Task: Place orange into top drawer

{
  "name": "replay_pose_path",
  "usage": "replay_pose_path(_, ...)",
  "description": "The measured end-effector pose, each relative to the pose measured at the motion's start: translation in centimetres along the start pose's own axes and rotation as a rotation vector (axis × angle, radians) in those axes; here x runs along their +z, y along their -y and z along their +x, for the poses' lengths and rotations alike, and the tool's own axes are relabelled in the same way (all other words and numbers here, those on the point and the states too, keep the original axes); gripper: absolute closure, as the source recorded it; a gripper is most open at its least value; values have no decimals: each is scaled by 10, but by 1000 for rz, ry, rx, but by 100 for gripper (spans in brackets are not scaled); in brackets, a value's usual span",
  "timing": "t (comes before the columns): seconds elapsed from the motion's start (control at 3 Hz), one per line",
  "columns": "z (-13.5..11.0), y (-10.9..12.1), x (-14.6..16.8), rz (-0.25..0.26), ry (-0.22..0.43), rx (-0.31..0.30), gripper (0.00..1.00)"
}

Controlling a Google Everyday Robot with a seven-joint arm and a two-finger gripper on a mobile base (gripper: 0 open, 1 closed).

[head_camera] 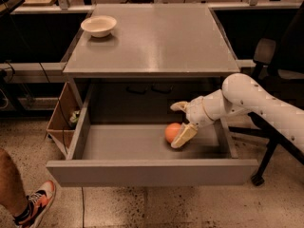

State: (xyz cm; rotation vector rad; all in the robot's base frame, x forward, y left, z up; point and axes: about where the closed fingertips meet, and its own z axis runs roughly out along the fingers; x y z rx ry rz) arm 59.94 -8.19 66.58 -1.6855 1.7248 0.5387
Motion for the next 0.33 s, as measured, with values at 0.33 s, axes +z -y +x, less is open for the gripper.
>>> replay_pose_path(0.33, 0, 0, 0, 0, 0, 0, 0)
